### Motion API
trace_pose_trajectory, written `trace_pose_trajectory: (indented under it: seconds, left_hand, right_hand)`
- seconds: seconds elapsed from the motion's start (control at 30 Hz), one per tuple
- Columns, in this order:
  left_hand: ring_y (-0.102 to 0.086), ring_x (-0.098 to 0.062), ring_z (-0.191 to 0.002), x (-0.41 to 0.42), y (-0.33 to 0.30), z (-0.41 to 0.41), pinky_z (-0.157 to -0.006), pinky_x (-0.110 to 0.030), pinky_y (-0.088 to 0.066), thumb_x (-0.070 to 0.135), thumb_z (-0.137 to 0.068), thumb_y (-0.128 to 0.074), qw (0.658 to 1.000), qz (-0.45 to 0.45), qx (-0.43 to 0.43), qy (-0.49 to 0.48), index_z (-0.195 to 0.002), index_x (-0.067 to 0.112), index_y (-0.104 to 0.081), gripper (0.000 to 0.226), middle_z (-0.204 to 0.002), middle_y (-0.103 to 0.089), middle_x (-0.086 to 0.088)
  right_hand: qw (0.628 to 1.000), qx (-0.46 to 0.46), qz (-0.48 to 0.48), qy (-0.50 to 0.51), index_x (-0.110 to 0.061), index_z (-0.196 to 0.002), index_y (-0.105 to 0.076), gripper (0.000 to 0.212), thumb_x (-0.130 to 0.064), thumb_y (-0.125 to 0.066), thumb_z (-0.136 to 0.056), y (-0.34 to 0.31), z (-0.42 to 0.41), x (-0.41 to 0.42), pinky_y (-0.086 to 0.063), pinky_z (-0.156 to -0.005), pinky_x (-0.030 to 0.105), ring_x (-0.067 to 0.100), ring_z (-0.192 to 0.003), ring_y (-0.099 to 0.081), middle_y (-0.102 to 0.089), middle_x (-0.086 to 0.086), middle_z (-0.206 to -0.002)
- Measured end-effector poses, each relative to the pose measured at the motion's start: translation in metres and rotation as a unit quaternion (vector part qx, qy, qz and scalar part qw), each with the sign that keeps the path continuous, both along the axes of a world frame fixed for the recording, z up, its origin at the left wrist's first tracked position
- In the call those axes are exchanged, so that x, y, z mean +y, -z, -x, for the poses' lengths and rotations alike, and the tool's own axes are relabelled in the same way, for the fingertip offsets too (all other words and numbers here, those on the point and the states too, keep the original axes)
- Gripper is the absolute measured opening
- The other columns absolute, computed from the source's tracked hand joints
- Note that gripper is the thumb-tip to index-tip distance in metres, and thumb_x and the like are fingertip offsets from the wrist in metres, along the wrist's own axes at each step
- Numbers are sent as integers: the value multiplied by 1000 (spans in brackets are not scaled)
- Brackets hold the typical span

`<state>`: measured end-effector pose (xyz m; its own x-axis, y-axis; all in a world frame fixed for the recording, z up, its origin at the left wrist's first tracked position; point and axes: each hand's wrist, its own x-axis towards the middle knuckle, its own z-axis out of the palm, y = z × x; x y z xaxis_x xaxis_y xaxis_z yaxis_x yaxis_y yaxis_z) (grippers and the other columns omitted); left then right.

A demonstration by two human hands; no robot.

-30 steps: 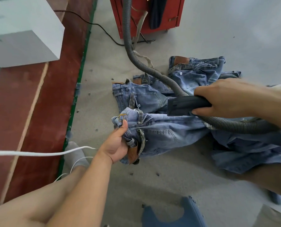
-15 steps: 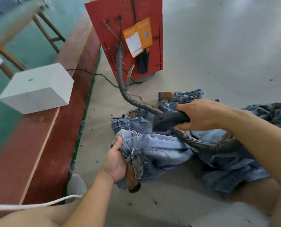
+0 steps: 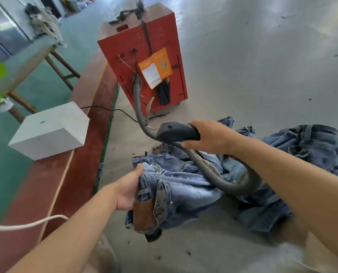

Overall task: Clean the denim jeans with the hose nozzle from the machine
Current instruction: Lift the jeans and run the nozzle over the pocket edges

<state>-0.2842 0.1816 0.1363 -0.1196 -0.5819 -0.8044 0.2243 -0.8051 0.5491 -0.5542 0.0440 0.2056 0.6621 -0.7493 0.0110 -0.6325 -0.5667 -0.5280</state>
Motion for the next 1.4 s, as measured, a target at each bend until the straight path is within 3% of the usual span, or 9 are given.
trace_pose_trajectory:
  seconds: [0.2,0.27,0.37,0.47,0.57,0.77,1.03,1.23,1.4]
  left_hand:
    - [-44,-42,-144,-14,4,-21,-121,-55,-32,93,-82,-40,958,142,207,-138,-155,2,-40,117,-156,-43,-26]
    - [-55,-39,-136,-8,24,-8,-118,-55,-37,90,-81,-50,990,114,79,15,-147,8,-55,105,-145,-59,-21]
    - [-70,-30,-114,-1,54,11,-103,-50,-52,55,-80,-82,972,57,-105,202,-134,12,-66,71,-123,-73,-14]
    - [-71,-30,-107,-14,53,-4,-84,-42,-58,32,-92,-67,991,119,-44,54,-129,13,-71,42,-126,-71,-19]
    - [-71,-32,-113,-27,34,-33,-88,-43,-60,37,-95,-63,980,173,18,-102,-121,10,-76,39,-127,-71,-19]
    - [-73,-35,-108,-23,28,-38,-82,-47,-63,24,-98,-60,982,129,-16,-137,-133,1,-65,43,-129,-68,-25]
    - [-56,-36,-135,-34,-17,-54,-108,-55,-49,45,-102,-51,974,186,46,-123,-141,7,-62,56,-145,-59,-19]
    - [-66,-40,-119,-55,-33,-50,-102,-54,-54,8,-101,-41,972,185,61,-132,-107,-2,-71,32,-129,-63,-27]
    - [-62,-45,-124,-65,-46,-55,-98,-53,-48,8,-100,-24,964,187,116,-149,-137,-18,-46,50,-137,-59,-33]
  right_hand:
    - [998,28,-54,2,-13,-117,-54,41,-31,-78,-88,5,14,3,-54,-73,40,25,-85,-63,-63,5,-97]
    - [997,34,-73,-7,-18,-116,-48,34,-25,-72,-93,7,20,3,-47,-63,29,16,-77,-61,-60,-1,-93]
    - [996,73,-47,5,-25,-111,-44,28,-27,-68,-96,14,28,1,-36,-57,23,6,-70,-53,-55,-7,-83]
    - [997,75,-26,16,-24,-104,-50,22,-25,-69,-94,19,31,-1,-34,-55,22,8,-67,-54,-55,-8,-79]
    - [999,31,-29,23,-29,-101,-56,18,-25,-70,-91,10,37,-8,-40,-47,13,3,-55,-61,-63,-10,-72]
    - [997,44,-50,-22,-39,-117,-48,26,-39,-68,-99,8,52,-15,-43,-50,9,-5,-58,-62,-62,-13,-75]
    - [989,122,52,-60,-39,-95,-47,30,-58,-70,-91,25,45,-9,-32,-53,21,1,-59,-53,-57,-14,-72]
    - [985,157,53,-56,-45,-86,-42,30,-66,-64,-90,27,57,5,-39,-56,24,4,-63,-56,-60,-12,-75]
    - [980,191,48,-24,-41,-89,-43,30,-68,-56,-88,36,71,17,-45,-58,29,6,-65,-56,-61,-12,-78]
